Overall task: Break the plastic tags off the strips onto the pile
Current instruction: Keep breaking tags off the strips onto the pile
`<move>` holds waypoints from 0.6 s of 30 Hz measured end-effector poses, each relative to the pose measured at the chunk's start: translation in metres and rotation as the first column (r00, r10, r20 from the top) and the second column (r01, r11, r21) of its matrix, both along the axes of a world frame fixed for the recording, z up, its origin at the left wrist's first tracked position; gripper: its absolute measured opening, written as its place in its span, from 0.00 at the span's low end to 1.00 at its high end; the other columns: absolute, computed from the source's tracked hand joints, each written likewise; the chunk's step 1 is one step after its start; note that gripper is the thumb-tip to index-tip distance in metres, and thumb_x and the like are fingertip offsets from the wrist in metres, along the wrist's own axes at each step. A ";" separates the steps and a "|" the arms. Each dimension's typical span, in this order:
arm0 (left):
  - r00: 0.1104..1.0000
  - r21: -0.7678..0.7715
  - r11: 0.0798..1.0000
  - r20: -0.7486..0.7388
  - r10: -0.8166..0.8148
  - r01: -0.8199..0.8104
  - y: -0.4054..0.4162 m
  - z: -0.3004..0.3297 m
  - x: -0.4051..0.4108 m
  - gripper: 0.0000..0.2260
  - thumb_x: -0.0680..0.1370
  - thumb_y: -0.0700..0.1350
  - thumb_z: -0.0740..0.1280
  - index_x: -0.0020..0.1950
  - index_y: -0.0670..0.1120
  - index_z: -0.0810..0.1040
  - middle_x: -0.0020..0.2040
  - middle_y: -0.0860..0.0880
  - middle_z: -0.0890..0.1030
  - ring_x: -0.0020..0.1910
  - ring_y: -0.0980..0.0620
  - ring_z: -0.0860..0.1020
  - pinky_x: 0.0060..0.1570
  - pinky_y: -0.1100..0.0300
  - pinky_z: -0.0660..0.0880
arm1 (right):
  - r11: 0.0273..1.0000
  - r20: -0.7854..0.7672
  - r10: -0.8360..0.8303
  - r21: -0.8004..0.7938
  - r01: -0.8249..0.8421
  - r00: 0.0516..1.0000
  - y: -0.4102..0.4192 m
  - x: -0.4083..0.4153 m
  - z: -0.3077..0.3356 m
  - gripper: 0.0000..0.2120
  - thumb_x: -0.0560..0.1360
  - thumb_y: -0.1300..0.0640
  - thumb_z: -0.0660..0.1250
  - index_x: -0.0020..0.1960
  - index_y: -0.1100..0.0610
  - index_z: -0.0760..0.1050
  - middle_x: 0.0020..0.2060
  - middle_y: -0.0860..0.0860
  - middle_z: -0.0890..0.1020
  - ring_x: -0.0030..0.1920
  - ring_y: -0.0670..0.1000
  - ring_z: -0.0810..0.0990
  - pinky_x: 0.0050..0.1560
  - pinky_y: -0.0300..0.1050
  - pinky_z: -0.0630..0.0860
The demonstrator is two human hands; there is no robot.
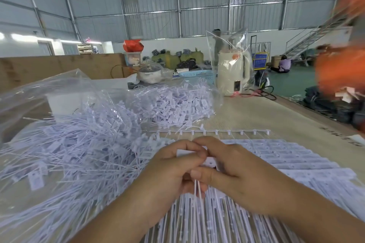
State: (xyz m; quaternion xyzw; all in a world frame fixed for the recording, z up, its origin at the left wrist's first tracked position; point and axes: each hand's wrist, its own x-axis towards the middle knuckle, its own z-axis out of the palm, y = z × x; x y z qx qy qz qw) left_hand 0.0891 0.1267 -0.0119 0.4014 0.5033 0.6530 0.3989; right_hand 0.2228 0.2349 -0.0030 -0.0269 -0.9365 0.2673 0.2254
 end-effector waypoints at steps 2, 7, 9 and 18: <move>0.996 0.025 0.996 0.000 0.088 -0.088 0.000 0.002 -0.002 0.06 0.66 0.40 0.77 0.39 0.44 0.82 0.35 0.37 0.78 0.25 0.46 0.74 0.25 0.60 0.73 | 0.998 0.040 -0.055 0.046 0.053 0.998 0.005 0.005 0.003 0.14 0.78 0.35 0.57 0.53 0.43 0.73 0.27 0.43 0.73 0.26 0.43 0.70 0.28 0.40 0.65; 0.988 0.003 0.992 -0.083 0.128 -0.128 -0.002 0.004 -0.007 0.02 0.69 0.43 0.73 0.37 0.48 0.82 0.29 0.44 0.78 0.24 0.48 0.75 0.25 0.59 0.73 | 0.972 0.062 -0.198 0.140 0.188 0.978 0.015 0.008 0.004 0.23 0.75 0.32 0.54 0.32 0.50 0.65 0.25 0.45 0.70 0.25 0.47 0.67 0.28 0.43 0.61; 0.977 -0.036 0.994 -0.190 0.097 -0.105 -0.003 0.002 -0.007 0.04 0.70 0.47 0.75 0.38 0.49 0.81 0.31 0.46 0.80 0.26 0.48 0.76 0.27 0.58 0.73 | 0.971 0.057 -0.189 0.160 0.178 0.980 0.014 0.007 0.004 0.22 0.75 0.34 0.56 0.32 0.48 0.65 0.26 0.44 0.71 0.25 0.47 0.68 0.27 0.40 0.60; 0.990 0.023 0.996 -0.114 0.087 -0.085 -0.002 0.005 0.001 0.07 0.69 0.49 0.75 0.36 0.47 0.81 0.30 0.46 0.77 0.27 0.49 0.75 0.24 0.59 0.72 | 0.967 -0.087 -0.211 0.126 0.220 0.974 0.009 0.004 0.002 0.25 0.73 0.32 0.55 0.32 0.51 0.69 0.24 0.47 0.69 0.26 0.48 0.68 0.27 0.42 0.61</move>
